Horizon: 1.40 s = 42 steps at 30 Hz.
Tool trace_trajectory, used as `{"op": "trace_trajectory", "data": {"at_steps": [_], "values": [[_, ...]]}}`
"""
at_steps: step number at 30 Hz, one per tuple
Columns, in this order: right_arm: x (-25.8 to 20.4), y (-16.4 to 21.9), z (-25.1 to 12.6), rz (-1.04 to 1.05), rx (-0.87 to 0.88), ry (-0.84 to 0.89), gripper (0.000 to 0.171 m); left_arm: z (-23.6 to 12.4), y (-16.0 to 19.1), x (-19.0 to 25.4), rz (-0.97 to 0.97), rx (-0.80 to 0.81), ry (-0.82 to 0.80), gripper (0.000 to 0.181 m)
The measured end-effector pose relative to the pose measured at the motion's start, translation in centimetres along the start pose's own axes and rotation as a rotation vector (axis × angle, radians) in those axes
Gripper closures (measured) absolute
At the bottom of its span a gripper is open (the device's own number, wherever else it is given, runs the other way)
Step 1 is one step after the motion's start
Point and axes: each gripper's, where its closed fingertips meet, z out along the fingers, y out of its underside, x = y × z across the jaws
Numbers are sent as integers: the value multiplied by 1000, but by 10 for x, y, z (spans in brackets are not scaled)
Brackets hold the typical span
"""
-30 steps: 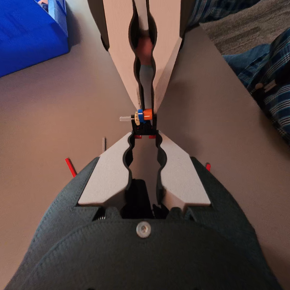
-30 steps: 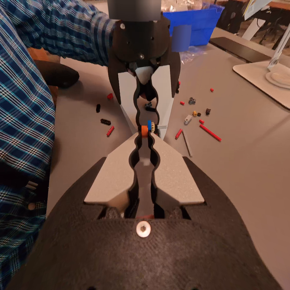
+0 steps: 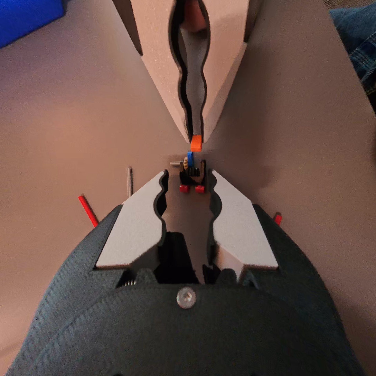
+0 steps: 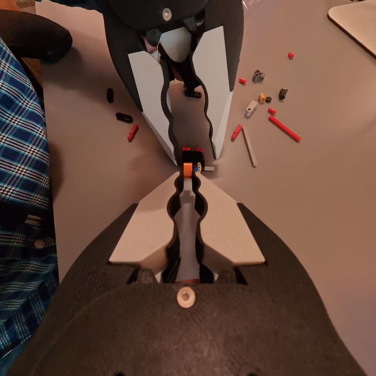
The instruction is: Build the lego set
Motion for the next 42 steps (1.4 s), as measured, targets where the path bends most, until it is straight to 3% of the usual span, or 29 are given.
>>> {"op": "trace_trajectory", "data": {"at_steps": [4, 10, 20, 26, 42], "values": [[2, 3, -1, 5, -11, 4, 167, 3, 1, -4, -54, -44, 20, 157], [5, 0, -4, 37, 17, -4, 167, 3, 1, -3, -85, -34, 12, 157], [13, -20, -21, 103, 129, -19, 167, -20, -30, -15, -264, 290, -114, 157], [10, -35, -28, 83, 180, -18, 167, -42, -44, -17, -257, 435, -160, 157], [-8, -74, -21, -15, 176, -5, 167, -78, -41, -6, -275, 599, -184, 157]]}}
